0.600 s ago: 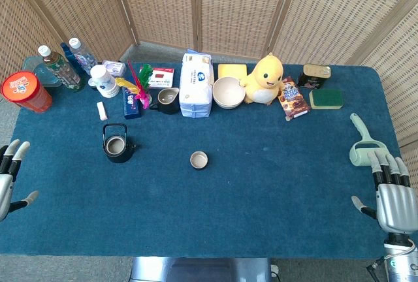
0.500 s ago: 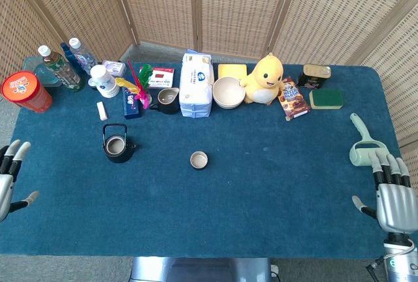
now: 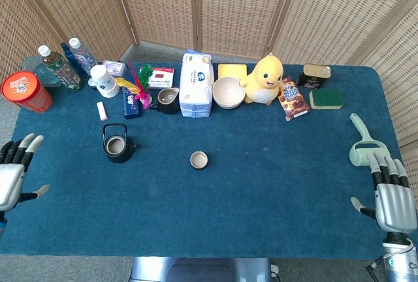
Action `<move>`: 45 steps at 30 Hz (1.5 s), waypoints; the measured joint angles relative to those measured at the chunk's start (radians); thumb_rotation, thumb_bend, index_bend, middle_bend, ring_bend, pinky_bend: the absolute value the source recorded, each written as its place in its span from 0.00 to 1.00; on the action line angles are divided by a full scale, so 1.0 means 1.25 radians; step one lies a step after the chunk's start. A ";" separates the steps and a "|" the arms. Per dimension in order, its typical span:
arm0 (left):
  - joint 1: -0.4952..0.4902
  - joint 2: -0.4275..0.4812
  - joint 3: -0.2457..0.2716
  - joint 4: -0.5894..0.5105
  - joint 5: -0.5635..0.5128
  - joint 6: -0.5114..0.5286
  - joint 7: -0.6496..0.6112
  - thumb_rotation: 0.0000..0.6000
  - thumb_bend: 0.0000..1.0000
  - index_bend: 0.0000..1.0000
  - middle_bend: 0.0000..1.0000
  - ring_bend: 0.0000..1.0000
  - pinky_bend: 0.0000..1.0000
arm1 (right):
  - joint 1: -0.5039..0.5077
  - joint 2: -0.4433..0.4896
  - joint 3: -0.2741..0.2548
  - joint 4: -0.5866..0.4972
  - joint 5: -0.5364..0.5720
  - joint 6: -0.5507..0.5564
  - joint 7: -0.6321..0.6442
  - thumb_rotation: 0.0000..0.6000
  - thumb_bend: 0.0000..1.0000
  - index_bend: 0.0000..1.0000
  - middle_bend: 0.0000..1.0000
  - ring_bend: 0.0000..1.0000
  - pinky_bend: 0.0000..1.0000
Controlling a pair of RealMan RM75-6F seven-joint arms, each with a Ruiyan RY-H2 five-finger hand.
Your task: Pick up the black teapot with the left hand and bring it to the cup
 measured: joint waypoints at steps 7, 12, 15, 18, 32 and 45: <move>-0.141 -0.012 -0.064 0.030 -0.066 -0.173 0.008 1.00 0.00 0.00 0.00 0.00 0.00 | 0.001 0.016 -0.007 -0.020 -0.004 -0.016 0.020 1.00 0.00 0.00 0.00 0.00 0.00; -0.226 -0.044 -0.106 0.064 -0.157 -0.265 0.062 1.00 0.00 0.00 0.00 0.00 0.00 | 0.005 0.020 -0.006 -0.018 0.013 -0.033 0.022 1.00 0.00 0.00 0.00 0.00 0.00; -0.277 -0.074 -0.126 0.092 -0.215 -0.317 0.100 1.00 0.00 0.00 0.00 0.00 0.00 | 0.009 0.023 0.003 -0.013 0.038 -0.049 0.027 1.00 0.00 0.00 0.00 0.00 0.00; -0.324 -0.110 -0.138 0.122 -0.279 -0.358 0.147 1.00 0.00 0.00 0.00 0.00 0.00 | 0.014 0.026 0.017 -0.007 0.062 -0.059 0.040 1.00 0.00 0.00 0.00 0.00 0.00; -0.475 -0.275 -0.127 0.291 -0.490 -0.447 0.303 1.00 0.00 0.00 0.00 0.00 0.00 | 0.025 0.036 0.033 0.014 0.115 -0.104 0.087 1.00 0.00 0.00 0.00 0.00 0.00; -0.559 -0.336 -0.117 0.379 -0.624 -0.475 0.373 1.00 0.00 0.00 0.00 0.00 0.00 | 0.032 0.034 0.043 0.036 0.144 -0.124 0.100 1.00 0.00 0.00 0.00 0.00 0.00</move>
